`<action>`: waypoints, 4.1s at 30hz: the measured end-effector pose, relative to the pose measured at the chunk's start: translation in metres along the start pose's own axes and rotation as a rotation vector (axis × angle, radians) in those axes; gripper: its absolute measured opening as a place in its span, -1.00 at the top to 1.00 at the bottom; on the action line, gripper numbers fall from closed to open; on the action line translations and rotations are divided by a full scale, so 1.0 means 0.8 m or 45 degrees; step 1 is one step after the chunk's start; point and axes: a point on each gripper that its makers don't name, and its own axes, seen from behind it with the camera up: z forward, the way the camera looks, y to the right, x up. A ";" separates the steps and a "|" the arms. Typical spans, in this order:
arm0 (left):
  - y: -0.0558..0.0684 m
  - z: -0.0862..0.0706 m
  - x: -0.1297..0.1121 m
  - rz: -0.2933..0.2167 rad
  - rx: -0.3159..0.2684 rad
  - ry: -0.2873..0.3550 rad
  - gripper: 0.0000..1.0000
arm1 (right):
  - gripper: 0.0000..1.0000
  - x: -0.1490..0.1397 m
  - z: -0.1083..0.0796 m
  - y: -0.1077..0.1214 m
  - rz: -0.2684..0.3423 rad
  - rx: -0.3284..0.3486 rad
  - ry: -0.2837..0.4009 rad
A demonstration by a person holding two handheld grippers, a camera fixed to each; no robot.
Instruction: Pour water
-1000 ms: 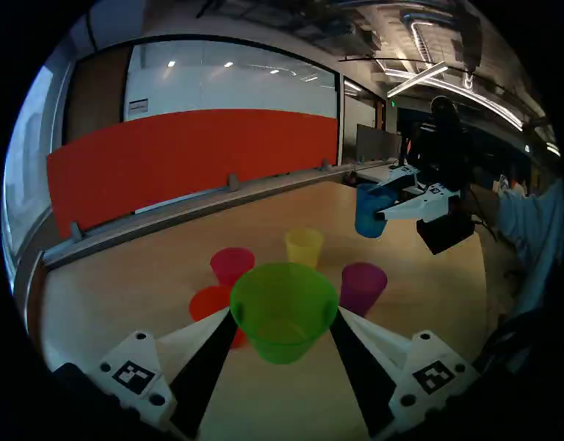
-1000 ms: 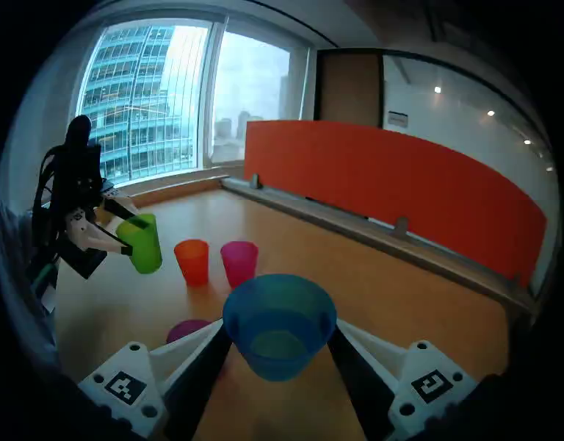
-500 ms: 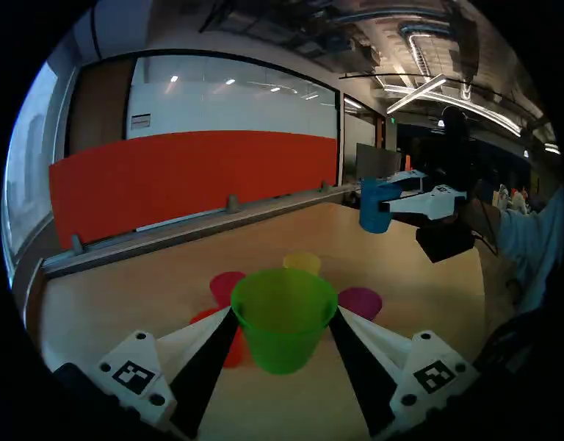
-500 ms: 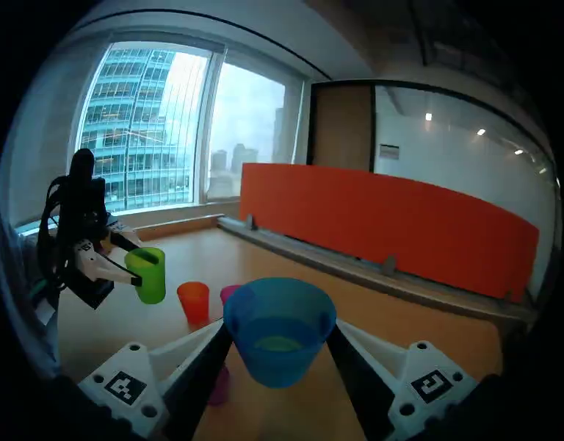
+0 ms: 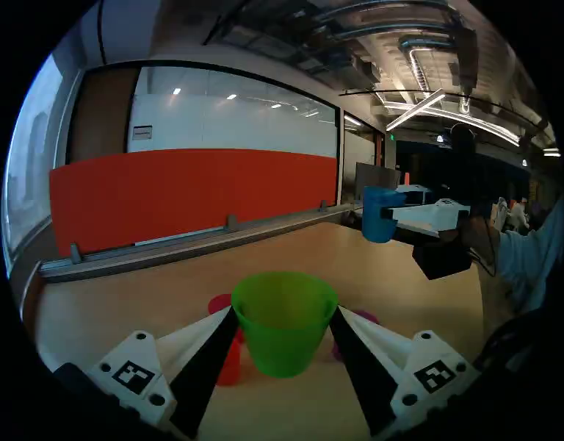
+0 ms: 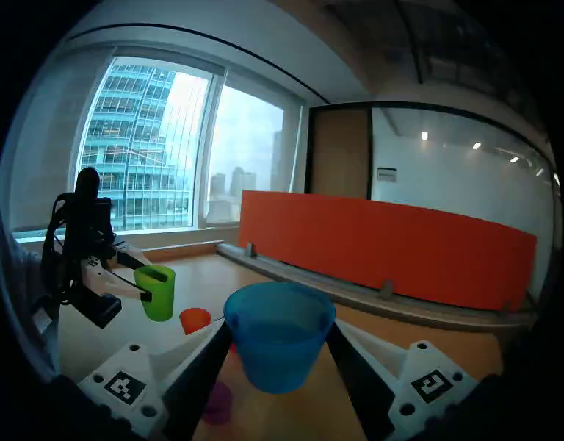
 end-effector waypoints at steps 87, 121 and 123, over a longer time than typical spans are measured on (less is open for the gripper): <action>0.104 0.011 0.035 0.061 -0.259 0.140 -0.72 | -0.78 0.167 0.058 -0.071 -1.012 0.124 0.143; 0.118 0.013 0.041 0.079 -0.284 0.148 -0.72 | -0.78 0.201 0.075 -0.054 -1.325 0.042 0.165; 0.118 0.013 0.041 0.079 -0.285 0.149 -0.72 | -0.78 0.203 0.075 -0.053 -1.340 0.038 0.168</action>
